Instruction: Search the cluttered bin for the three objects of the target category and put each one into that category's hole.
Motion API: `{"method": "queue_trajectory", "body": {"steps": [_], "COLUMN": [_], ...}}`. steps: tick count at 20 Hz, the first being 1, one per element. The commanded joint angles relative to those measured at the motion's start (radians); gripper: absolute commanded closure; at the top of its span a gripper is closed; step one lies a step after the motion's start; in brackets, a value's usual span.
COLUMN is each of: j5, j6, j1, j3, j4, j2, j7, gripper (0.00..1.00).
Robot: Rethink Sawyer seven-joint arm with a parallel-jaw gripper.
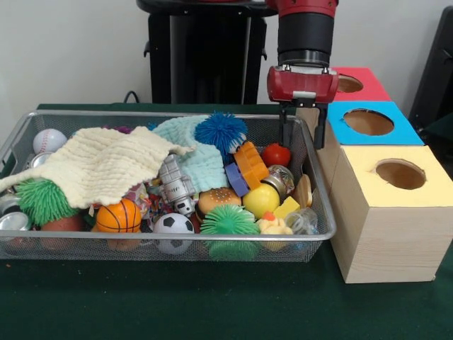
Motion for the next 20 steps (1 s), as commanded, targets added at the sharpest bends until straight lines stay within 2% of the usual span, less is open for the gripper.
{"method": "queue_trajectory", "body": {"steps": [1, 11, 13, 14, 16, 18, 19, 20], "j5": [0.017, 0.012, 0.006, -0.023, -0.024, -0.005, -0.003, 0.008], "j6": [0.010, 0.001, 0.034, 0.079, 0.175, 0.321, 0.342, 0.410], "j1": [-0.003, -0.007, -0.014, -0.051, -0.063, -0.080, -0.076, -0.077], "j3": [-0.031, -0.015, 0.000, 0.011, 0.028, 0.050, 0.050, 0.054], "j4": [-0.111, -0.149, -0.156, -0.137, -0.151, -0.178, -0.184, -0.206], "j2": [0.022, 0.025, 0.017, -0.016, -0.043, -0.079, -0.080, -0.083], "j7": [0.112, 0.142, 0.141, 0.142, 0.112, 0.072, 0.063, 0.044], "gripper": [0.00, 0.00, 0.00, 0.00, 0.00, 0.00, 0.00, 0.00]}}
